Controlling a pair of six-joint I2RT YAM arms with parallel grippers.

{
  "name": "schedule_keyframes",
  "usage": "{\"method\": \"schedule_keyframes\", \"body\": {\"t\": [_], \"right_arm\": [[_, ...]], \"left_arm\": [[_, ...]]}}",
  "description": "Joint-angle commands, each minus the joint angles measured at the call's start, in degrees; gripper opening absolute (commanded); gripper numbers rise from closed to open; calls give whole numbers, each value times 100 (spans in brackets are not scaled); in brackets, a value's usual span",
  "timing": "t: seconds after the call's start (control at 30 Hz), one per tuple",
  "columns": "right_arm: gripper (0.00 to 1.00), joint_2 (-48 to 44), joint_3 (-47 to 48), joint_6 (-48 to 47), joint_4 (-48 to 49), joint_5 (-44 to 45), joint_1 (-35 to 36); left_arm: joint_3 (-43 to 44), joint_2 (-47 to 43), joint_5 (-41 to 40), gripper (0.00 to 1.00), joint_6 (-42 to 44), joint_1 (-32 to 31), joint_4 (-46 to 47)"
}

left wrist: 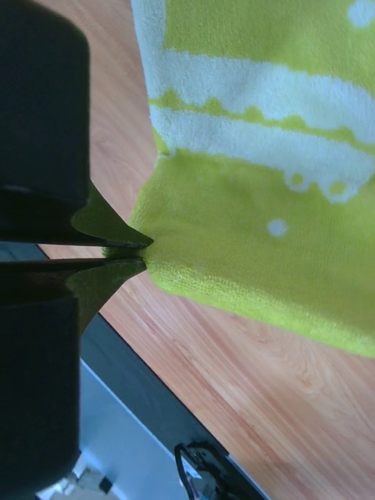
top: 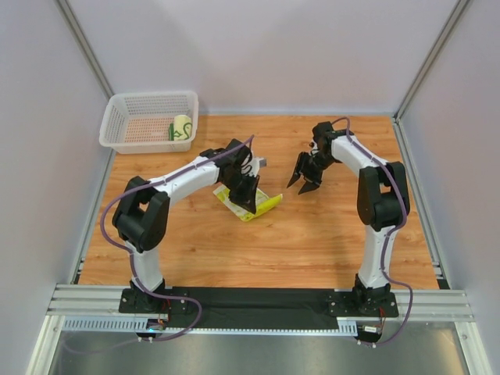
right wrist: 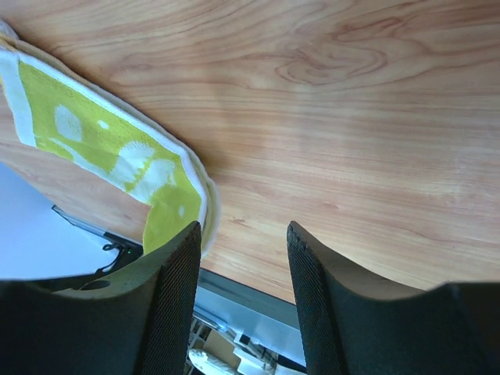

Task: Roll the towels
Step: Roll the towel

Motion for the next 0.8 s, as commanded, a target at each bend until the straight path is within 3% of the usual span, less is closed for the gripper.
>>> {"method": "schedule_keyframes", "body": {"t": [0.0,0.37,0.77], "right_arm": [[50,-376,175,-90,-108,66,-16],[50,-569,69,-160,24,-162,-16],[46,-719,-98,-423,622,-1155,256]], "left_arm": [[-94,40,634,8,-442,353,115],[81,576,688,8,-741,661,-394],[2,637,723,10,-995,748,-544]]}}
